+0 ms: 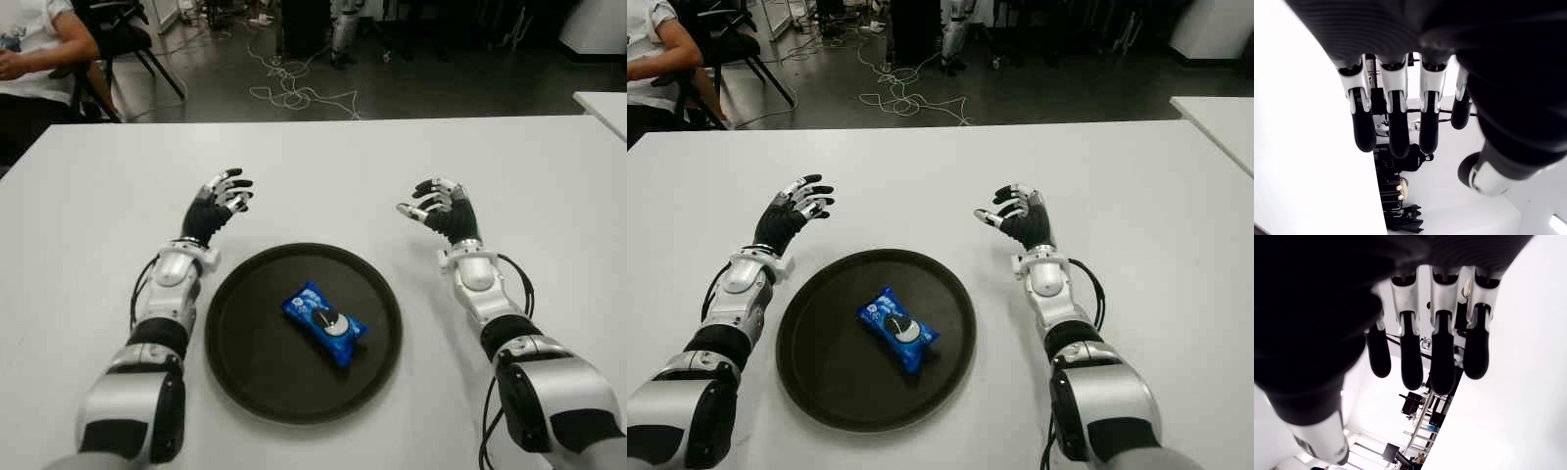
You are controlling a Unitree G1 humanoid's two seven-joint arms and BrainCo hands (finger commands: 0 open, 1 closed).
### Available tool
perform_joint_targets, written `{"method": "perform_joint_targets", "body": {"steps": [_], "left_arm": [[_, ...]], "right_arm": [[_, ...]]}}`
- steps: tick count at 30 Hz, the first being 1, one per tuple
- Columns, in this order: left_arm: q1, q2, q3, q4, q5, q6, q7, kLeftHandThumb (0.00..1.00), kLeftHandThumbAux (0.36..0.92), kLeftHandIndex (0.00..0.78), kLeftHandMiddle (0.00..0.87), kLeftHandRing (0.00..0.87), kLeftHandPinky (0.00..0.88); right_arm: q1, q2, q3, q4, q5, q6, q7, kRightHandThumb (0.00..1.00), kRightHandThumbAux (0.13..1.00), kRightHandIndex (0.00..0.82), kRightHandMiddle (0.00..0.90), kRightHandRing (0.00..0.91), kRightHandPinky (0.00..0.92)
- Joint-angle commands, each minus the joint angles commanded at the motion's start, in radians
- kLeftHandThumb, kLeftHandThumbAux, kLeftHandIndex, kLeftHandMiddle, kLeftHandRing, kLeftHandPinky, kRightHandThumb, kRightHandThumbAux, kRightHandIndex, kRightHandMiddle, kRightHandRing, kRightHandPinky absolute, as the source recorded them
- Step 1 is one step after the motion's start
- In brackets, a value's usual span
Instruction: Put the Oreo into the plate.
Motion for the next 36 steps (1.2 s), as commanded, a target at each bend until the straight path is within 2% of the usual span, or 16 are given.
{"method": "perform_joint_targets", "body": {"steps": [12, 28, 36], "left_arm": [[-0.003, -0.001, 0.001, 0.001, -0.002, 0.013, -0.002, 0.045, 0.697, 0.188, 0.28, 0.275, 0.307], [-0.005, -0.004, 0.002, -0.002, -0.002, 0.024, 0.007, 0.076, 0.721, 0.191, 0.282, 0.28, 0.319], [-0.004, -0.001, -0.002, -0.003, 0.004, 0.025, 0.016, 0.069, 0.695, 0.195, 0.288, 0.281, 0.314]], "right_arm": [[0.001, 0.001, -0.012, 0.001, 0.01, -0.006, 0.016, 0.136, 0.797, 0.429, 0.465, 0.507, 0.542], [-0.001, 0.0, -0.006, -0.001, -0.004, 0.006, -0.001, 0.111, 0.798, 0.423, 0.457, 0.503, 0.532], [0.0, 0.001, -0.005, -0.002, -0.004, 0.01, 0.0, 0.118, 0.815, 0.435, 0.478, 0.511, 0.553]]}}
